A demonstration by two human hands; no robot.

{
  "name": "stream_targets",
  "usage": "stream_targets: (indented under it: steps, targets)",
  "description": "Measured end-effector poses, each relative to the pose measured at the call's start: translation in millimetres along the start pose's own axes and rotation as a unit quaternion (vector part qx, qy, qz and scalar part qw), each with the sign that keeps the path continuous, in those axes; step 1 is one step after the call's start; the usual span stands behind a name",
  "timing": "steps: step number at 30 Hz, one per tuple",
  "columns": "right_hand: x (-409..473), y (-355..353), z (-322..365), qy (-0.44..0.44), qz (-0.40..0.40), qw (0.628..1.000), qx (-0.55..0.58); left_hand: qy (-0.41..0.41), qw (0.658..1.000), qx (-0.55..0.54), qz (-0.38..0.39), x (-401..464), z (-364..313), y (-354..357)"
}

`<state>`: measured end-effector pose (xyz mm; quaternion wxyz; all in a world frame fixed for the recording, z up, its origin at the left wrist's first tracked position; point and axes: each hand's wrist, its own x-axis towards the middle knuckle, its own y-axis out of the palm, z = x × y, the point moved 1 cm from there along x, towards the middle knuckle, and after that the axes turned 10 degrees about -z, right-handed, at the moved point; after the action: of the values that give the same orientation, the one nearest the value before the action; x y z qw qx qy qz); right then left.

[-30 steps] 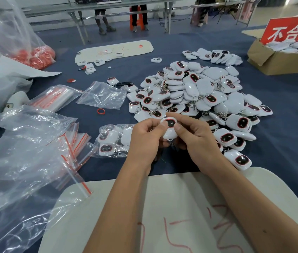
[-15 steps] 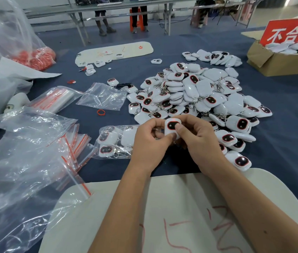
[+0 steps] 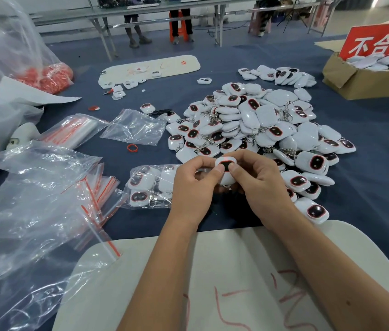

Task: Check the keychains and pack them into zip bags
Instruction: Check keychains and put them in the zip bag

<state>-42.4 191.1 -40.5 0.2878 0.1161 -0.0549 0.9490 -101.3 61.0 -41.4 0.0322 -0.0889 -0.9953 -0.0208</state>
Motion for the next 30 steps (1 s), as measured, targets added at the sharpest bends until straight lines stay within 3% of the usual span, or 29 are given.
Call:
stream_targets:
  steps: [14,18,24,27,30]
  targets:
    - [-0.4,1.0,-5.1,0.004,0.018,0.998,0.061,0.054,0.993,0.031,-0.105,-5.0,-2.7,7.0]
    - [0.4,1.7,-6.9,0.012,0.013,0.998,0.057,0.13,0.97,0.108,-0.173,-9.5,-7.1,10.2]
    - [1.9,0.8,-8.0,0.029,0.01,0.999,0.034,0.152,0.944,0.092,-0.278,-3.1,-9.3,-7.3]
    - [1.5,0.7,-6.9,0.024,-0.006,0.998,0.049,0.128,0.942,0.061,-0.305,0.9,-13.9,-18.8]
    - [1.3,0.7,-4.6,0.011,-0.008,0.998,0.055,0.138,0.93,0.098,-0.326,0.0,-16.4,-23.4]
